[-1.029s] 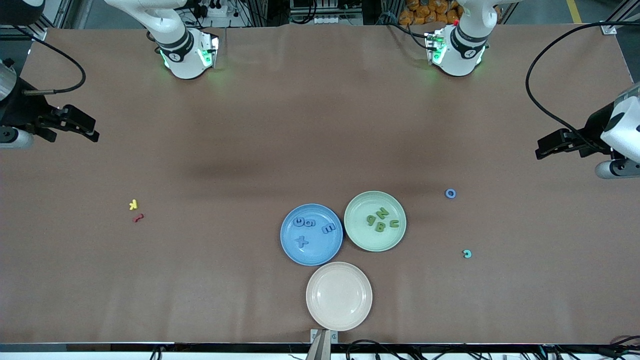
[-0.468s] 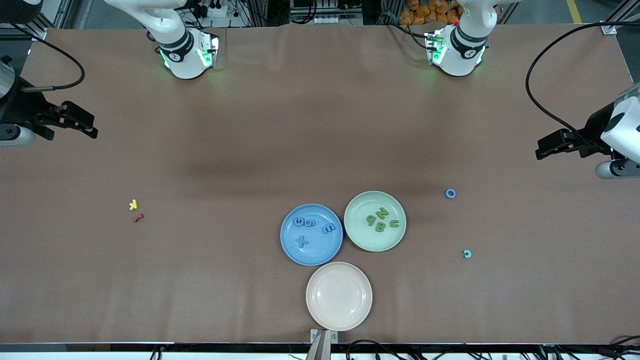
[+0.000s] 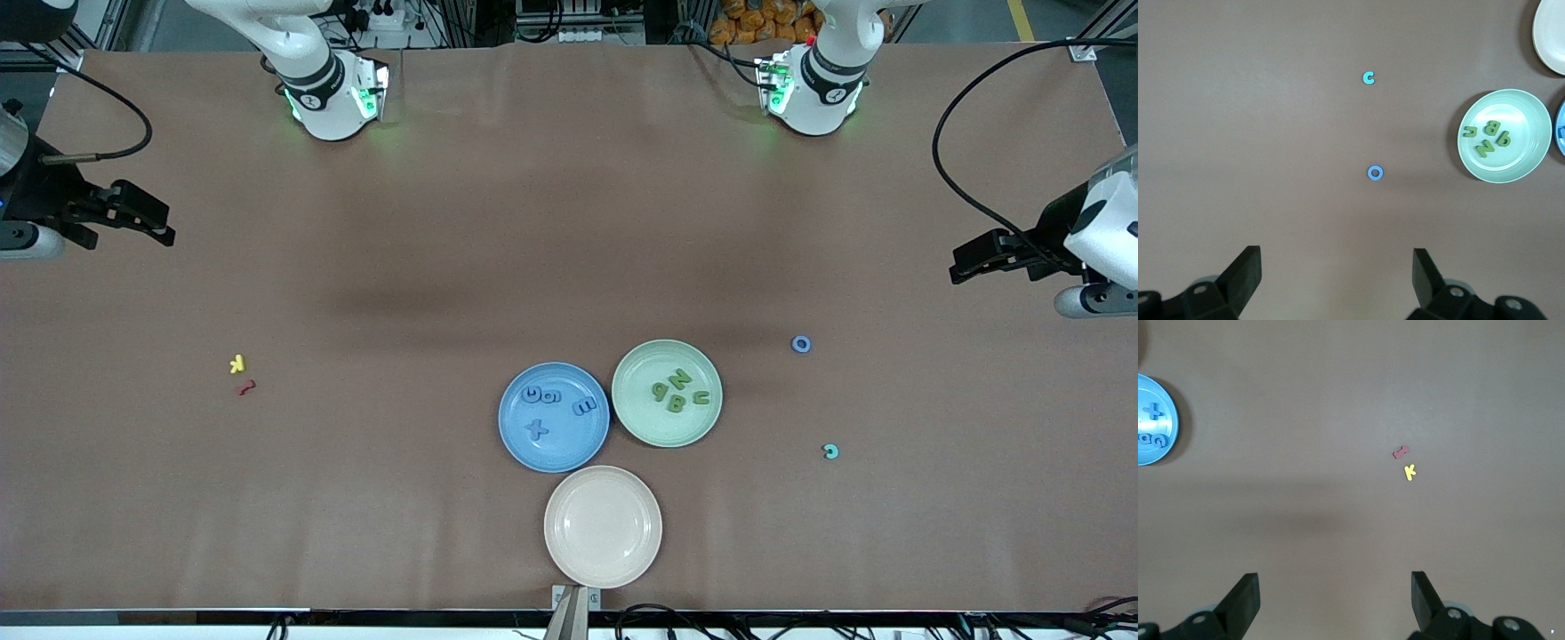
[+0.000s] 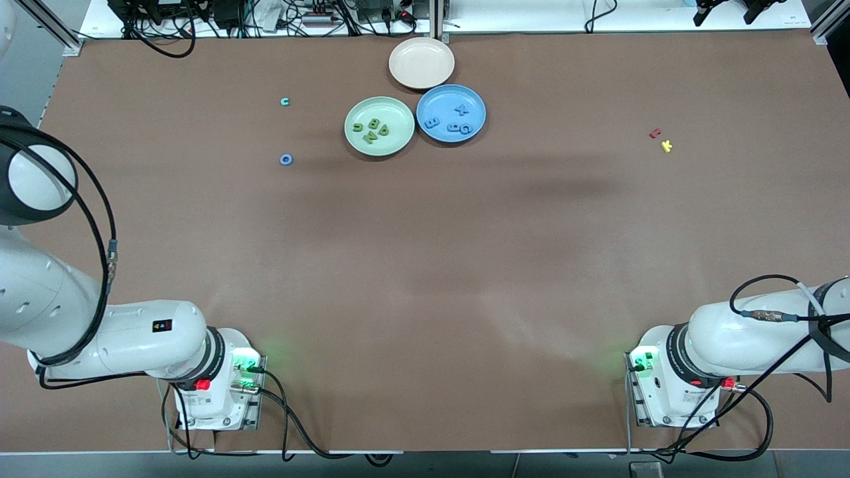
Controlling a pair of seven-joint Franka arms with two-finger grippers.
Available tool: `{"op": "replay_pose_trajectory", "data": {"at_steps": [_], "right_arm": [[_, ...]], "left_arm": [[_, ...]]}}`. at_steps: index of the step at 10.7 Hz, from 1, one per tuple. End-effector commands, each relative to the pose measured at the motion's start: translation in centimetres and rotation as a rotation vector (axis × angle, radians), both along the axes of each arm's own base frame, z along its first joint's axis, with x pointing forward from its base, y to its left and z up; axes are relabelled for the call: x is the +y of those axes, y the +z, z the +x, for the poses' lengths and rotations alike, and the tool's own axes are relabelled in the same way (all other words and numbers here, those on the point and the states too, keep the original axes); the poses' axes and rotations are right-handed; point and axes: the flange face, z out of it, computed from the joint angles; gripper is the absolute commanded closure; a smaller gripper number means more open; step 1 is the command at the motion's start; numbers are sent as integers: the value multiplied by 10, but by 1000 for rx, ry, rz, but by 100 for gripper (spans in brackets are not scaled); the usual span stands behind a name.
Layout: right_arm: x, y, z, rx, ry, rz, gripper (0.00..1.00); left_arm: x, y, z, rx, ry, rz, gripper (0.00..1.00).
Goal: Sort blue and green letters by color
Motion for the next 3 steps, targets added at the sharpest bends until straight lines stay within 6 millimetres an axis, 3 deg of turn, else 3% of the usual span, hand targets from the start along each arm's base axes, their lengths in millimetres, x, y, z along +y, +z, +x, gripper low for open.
{"op": "replay_pose_trajectory", "data": {"at_steps": [1, 3], "right_arm": [[2, 0, 2, 4, 12, -14, 0], [-3, -5, 6, 7, 5, -12, 0]], "left_arm": [[-1, 1, 1, -10, -13, -26, 0], [-3, 1, 0, -8, -16, -27, 0]]}}
